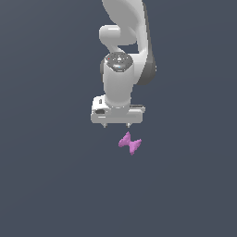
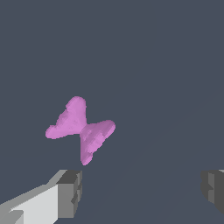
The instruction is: Pick up the object and move it to a goal position.
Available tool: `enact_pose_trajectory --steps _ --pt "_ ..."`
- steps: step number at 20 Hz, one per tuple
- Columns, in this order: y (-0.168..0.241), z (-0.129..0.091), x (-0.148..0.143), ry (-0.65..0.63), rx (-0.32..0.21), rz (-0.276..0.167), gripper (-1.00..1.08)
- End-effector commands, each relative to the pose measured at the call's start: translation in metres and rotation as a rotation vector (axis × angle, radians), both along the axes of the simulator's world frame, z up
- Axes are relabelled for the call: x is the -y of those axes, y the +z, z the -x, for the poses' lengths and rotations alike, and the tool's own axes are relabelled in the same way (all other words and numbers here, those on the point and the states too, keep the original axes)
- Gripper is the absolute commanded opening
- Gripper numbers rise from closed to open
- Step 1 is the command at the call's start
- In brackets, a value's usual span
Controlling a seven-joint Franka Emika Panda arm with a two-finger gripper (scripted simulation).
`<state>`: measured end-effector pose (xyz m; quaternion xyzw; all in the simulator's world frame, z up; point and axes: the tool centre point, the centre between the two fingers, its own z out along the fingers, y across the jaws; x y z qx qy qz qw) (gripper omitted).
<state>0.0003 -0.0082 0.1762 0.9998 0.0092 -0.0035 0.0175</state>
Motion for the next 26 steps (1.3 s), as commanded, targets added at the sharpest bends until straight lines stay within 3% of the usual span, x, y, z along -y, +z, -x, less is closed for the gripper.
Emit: enact_pose_trajectory --steps 1,16,26 --pt "0.000 0.000 0.000 0.000 0.000 0.000 1.08" --pt "-0.007 0.004 0.003 -0.014 -0.016 -0.013 1.08" --pt "-0.021 -0.001 -0.007 0.123 -0.016 -0.009 1.08"
